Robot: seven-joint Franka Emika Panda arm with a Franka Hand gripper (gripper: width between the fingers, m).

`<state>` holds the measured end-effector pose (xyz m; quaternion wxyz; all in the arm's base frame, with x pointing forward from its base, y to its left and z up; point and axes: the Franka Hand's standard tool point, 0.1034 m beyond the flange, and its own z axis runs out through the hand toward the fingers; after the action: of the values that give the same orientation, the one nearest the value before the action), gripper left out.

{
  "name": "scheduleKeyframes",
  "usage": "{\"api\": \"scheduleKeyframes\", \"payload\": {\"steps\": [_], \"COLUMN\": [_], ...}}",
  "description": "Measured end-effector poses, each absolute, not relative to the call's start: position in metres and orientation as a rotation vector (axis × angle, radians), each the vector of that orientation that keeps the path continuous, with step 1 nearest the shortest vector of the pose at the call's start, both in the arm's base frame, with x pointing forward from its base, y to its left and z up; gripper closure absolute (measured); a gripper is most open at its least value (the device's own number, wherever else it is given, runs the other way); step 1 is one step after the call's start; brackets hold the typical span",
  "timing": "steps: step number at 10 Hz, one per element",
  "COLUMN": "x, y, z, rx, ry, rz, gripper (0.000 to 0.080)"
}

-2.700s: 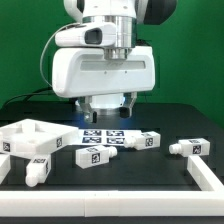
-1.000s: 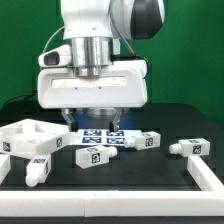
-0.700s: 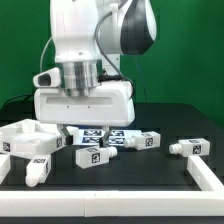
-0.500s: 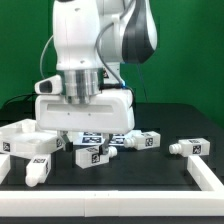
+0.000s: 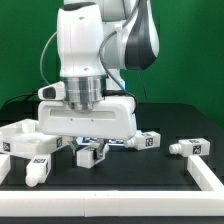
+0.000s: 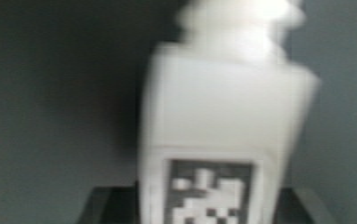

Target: Assemble one leg

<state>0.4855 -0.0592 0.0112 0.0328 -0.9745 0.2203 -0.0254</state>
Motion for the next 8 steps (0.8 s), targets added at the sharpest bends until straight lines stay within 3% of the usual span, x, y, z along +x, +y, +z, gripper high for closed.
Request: {"api": "scheduleKeyframes", "payload": {"steps": [2,4,5,8], "x": [0.484,0.455,0.441,0.443], "y": [-0.052,-0.051,-0.048,-0.048], "z": [0.02,0.033,0.031,0.03], "rx": [-2.999,-3.018,-3.029,-3.028], "ry": [0.652,0.609,0.6,0.6], "rz": [-0.075,-0.087,-0.093,-0.086], "gripper": [0.0515,0.0515,0.0515,0.0515]}}
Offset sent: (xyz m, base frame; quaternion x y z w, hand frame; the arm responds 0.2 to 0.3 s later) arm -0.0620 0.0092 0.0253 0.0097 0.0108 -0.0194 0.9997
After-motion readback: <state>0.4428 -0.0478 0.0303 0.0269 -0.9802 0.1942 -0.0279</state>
